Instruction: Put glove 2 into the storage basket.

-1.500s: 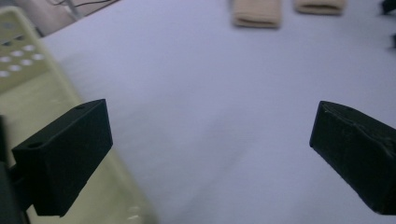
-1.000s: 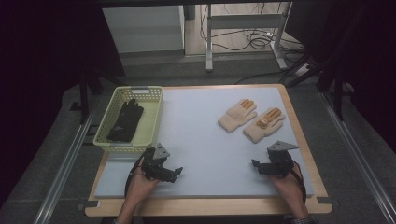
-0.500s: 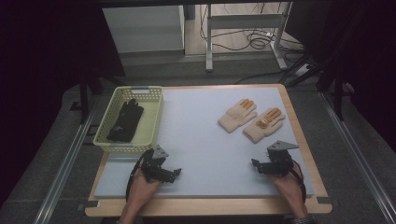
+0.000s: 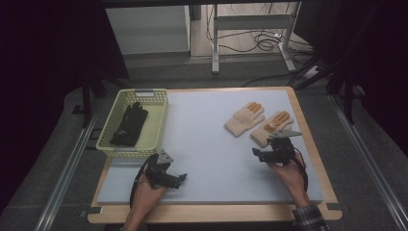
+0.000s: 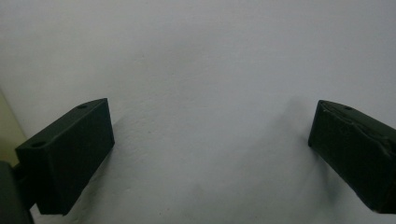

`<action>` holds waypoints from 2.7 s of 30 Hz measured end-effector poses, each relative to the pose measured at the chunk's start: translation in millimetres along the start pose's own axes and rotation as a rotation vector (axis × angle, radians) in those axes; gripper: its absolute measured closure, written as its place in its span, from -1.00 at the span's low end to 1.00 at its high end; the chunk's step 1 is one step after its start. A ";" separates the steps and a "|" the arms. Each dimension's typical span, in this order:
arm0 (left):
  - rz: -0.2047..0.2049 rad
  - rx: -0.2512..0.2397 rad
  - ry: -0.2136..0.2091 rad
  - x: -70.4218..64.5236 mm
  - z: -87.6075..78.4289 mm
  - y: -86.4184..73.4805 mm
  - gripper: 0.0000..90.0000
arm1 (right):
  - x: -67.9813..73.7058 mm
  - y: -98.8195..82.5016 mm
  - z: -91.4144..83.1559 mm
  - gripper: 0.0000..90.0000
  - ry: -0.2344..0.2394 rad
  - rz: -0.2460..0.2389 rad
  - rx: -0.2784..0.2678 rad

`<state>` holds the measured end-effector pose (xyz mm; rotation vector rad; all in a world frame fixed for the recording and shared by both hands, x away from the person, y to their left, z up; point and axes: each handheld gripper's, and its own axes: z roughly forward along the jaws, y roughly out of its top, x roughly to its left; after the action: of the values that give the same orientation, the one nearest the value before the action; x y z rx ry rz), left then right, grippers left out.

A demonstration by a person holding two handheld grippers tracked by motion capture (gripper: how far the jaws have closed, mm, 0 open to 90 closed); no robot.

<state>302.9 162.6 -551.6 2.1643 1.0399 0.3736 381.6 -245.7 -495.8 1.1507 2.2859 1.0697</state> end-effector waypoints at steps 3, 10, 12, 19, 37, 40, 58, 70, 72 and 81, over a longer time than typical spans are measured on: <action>0.000 0.000 0.000 0.0 0.0 0.0 -0.98 | -4.5 13.9 8.8 -0.41 0.008 0.004 -0.005; -0.003 -0.001 -0.001 0.0 0.1 -0.1 -0.98 | -13.6 43.0 34.2 -0.41 -0.022 -0.014 -0.009; -0.003 -0.001 -0.001 0.0 0.1 -0.1 -0.98 | -16.8 50.2 41.7 -0.39 -0.037 -0.019 -0.007; -0.003 0.000 -0.001 0.1 0.1 -0.1 -0.98 | -27.4 71.3 66.2 -0.36 -0.068 -0.006 -0.001; -0.004 0.001 -0.002 0.3 0.0 -0.1 -0.98 | -40.9 88.2 134.2 -0.49 -0.125 0.017 0.103; -0.005 0.000 -0.002 0.3 0.1 -0.1 -0.98 | -40.7 87.3 138.4 -0.25 -0.107 0.011 0.122; -0.003 0.001 -0.001 0.1 0.0 -0.1 -0.98 | -21.2 97.2 86.4 0.84 0.013 -0.083 0.060; 0.000 0.000 0.000 0.2 0.0 -0.1 -0.98 | 42.5 80.0 19.1 0.82 0.173 -0.213 0.002; -0.003 -0.003 0.001 0.0 0.2 -0.1 -0.98 | 55.2 71.2 12.8 0.81 0.201 -0.233 0.009; -0.001 0.000 -0.001 0.0 0.0 -0.1 -0.98 | 95.4 19.2 21.7 0.40 0.301 -0.258 0.069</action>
<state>302.9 162.7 -551.7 2.1632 1.0406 0.3726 347.5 -152.0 -493.9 0.7280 2.6315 1.1321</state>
